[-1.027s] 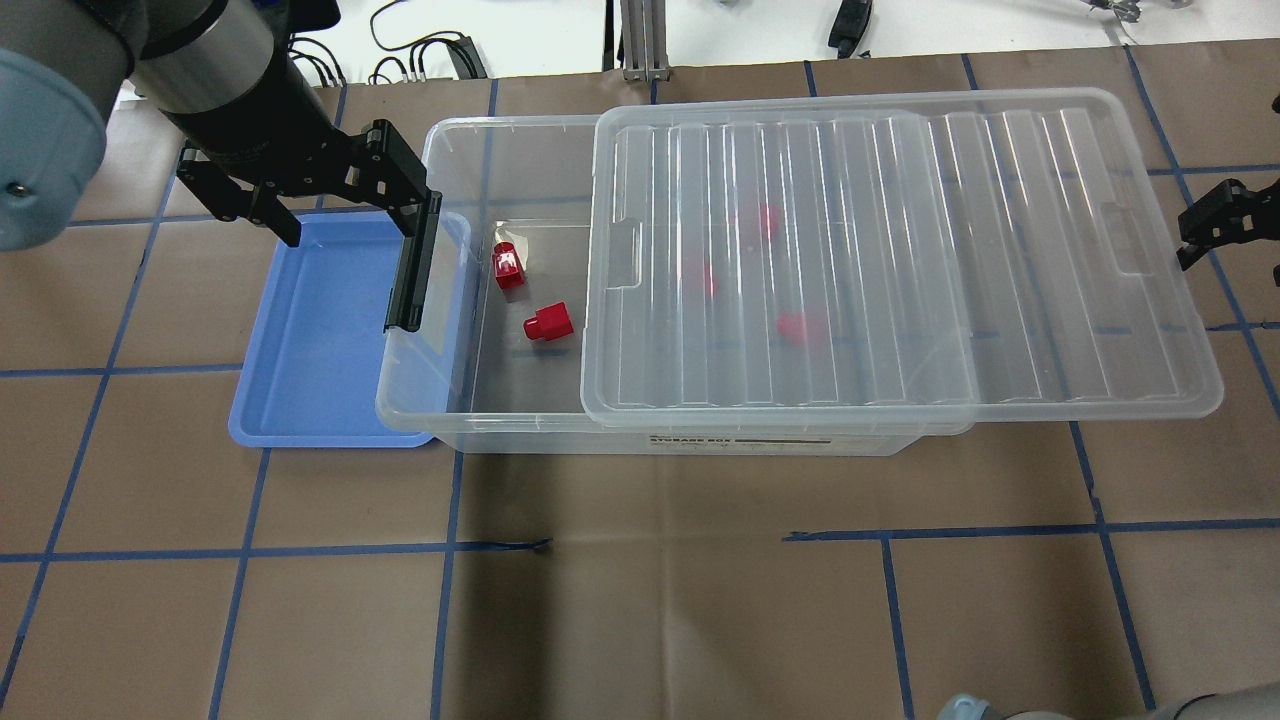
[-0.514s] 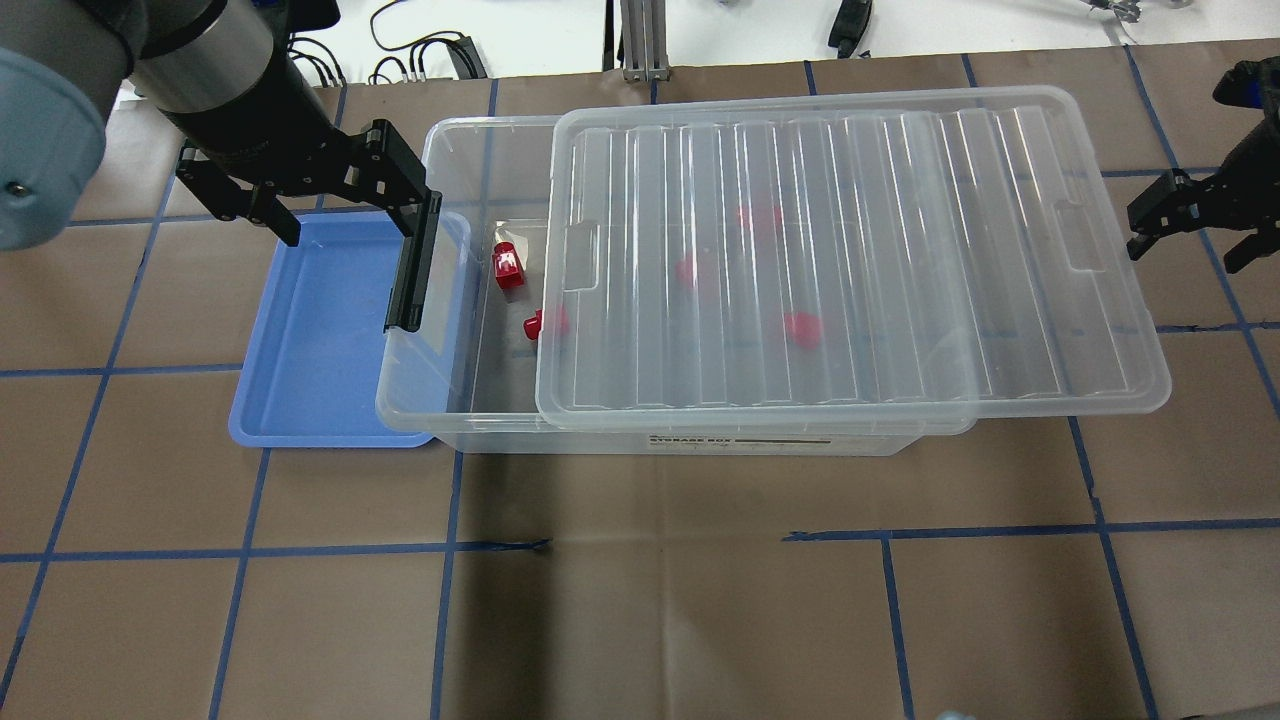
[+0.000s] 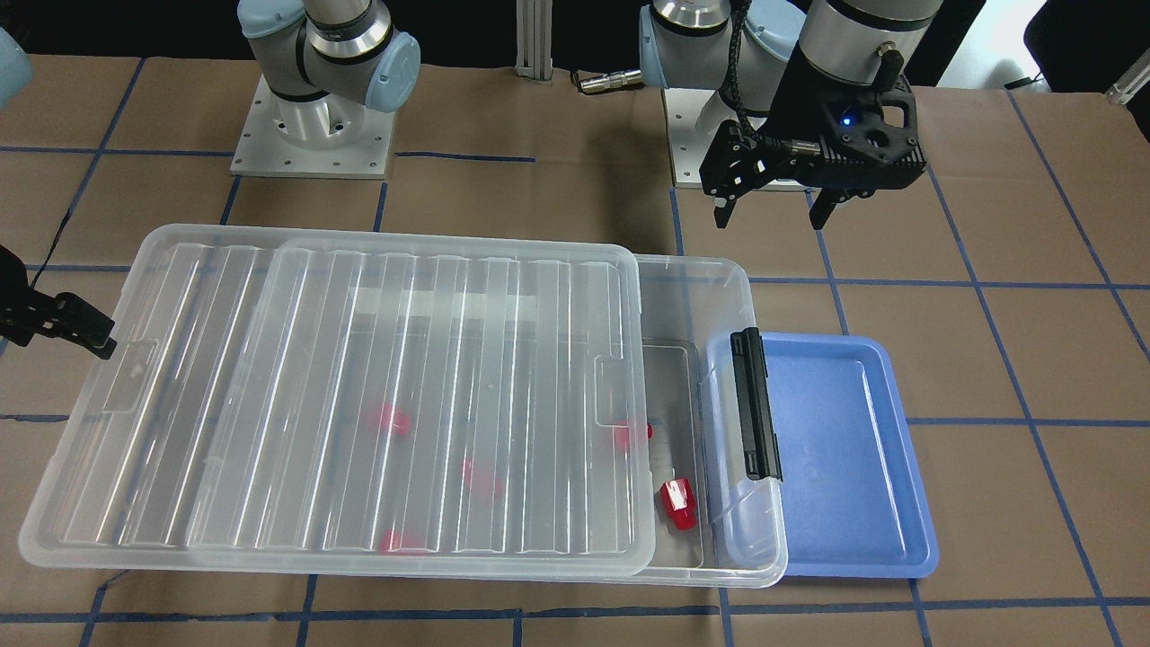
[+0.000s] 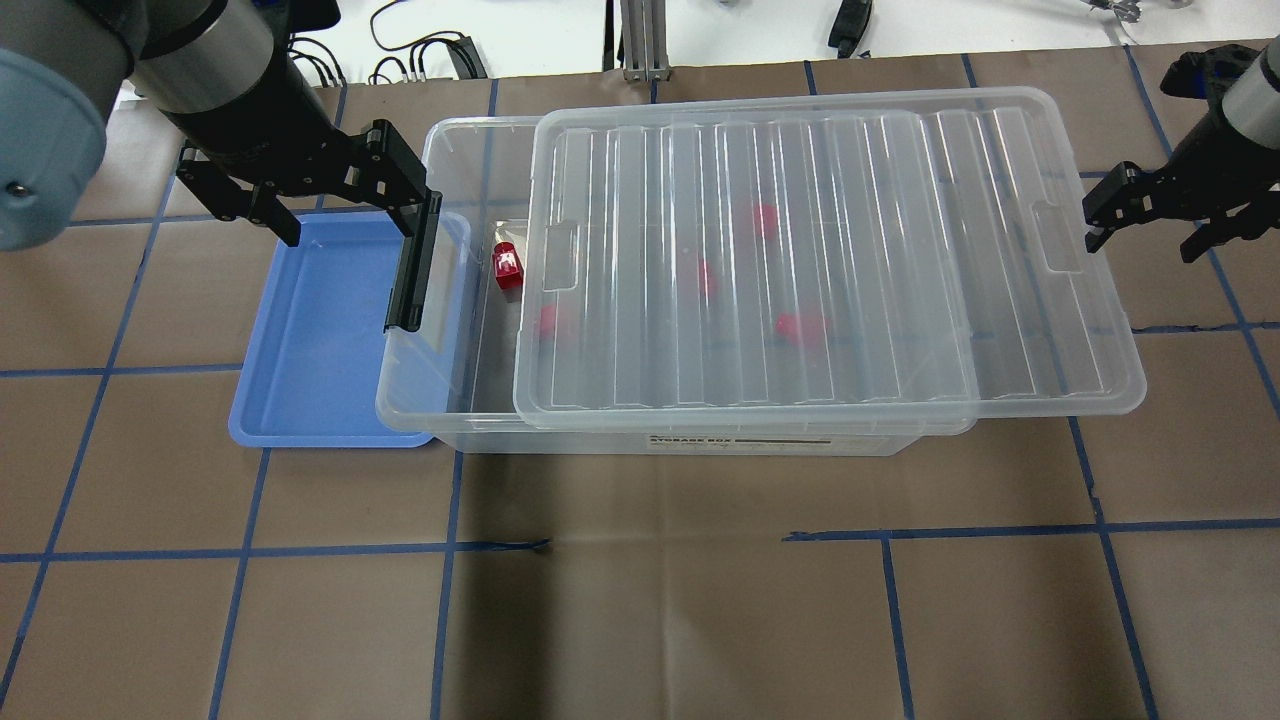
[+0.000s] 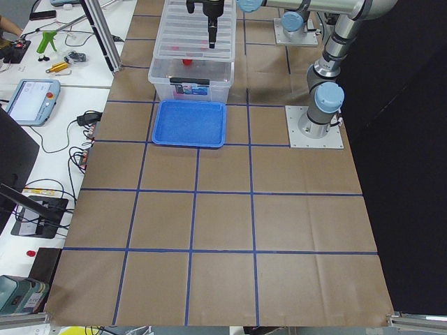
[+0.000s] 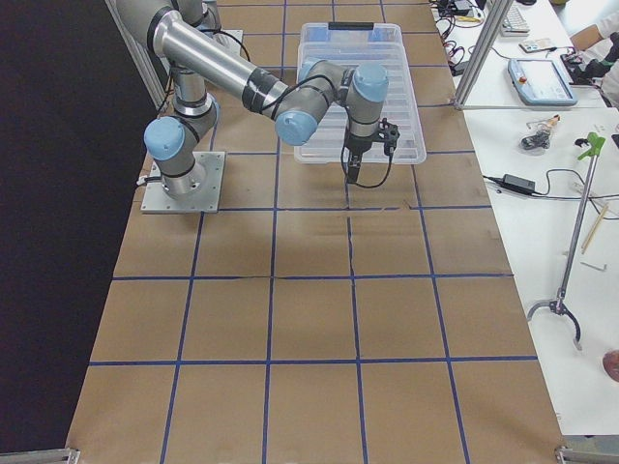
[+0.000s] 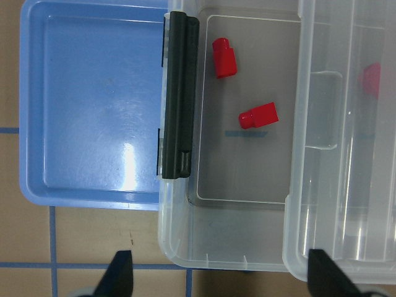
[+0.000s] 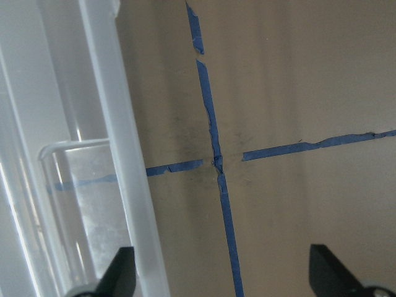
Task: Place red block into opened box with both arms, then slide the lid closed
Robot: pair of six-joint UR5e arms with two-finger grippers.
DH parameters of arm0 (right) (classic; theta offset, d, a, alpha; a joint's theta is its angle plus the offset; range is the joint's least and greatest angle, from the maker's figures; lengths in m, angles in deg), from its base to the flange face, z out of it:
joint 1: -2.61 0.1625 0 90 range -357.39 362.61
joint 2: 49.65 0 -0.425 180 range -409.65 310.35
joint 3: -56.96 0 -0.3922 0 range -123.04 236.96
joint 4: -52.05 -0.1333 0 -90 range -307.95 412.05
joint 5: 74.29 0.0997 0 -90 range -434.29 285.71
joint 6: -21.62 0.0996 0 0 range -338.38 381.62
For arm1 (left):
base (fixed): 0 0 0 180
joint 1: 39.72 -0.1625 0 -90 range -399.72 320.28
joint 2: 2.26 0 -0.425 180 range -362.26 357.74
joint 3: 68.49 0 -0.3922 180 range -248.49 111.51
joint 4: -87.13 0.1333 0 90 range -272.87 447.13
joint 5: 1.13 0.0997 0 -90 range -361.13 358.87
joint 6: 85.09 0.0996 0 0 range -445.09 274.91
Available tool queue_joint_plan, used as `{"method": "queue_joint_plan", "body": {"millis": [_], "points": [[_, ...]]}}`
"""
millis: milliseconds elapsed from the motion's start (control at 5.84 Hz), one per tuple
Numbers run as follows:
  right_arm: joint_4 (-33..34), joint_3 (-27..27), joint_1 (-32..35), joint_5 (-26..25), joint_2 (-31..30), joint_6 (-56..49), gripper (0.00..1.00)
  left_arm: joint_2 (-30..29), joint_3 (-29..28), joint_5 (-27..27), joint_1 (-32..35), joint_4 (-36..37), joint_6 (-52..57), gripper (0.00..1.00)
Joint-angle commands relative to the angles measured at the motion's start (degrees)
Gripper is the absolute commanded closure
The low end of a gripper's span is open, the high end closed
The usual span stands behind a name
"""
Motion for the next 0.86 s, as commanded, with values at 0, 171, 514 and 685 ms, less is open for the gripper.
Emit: {"method": "queue_joint_plan", "body": {"millis": [0,171,514,685], "points": [[-0.61,0.0,0.97,0.08,-0.06,0.11,0.0,-0.05,0.0,-0.07,0.0,0.23,0.02,0.0],[-0.53,0.0,2.63,0.34,0.03,0.11,0.0,-0.05,0.0,-0.07,0.0,0.24,-0.06,0.0],[-0.79,0.0,3.43,5.17,0.03,1.07,0.0,-0.05,0.0,-0.07,0.0,0.24,0.03,0.0],[-1.14,-0.09,3.7,7.27,0.03,1.17,0.0,-0.05,0.0,-0.07,0.0,0.24,0.03,0.0]]}}
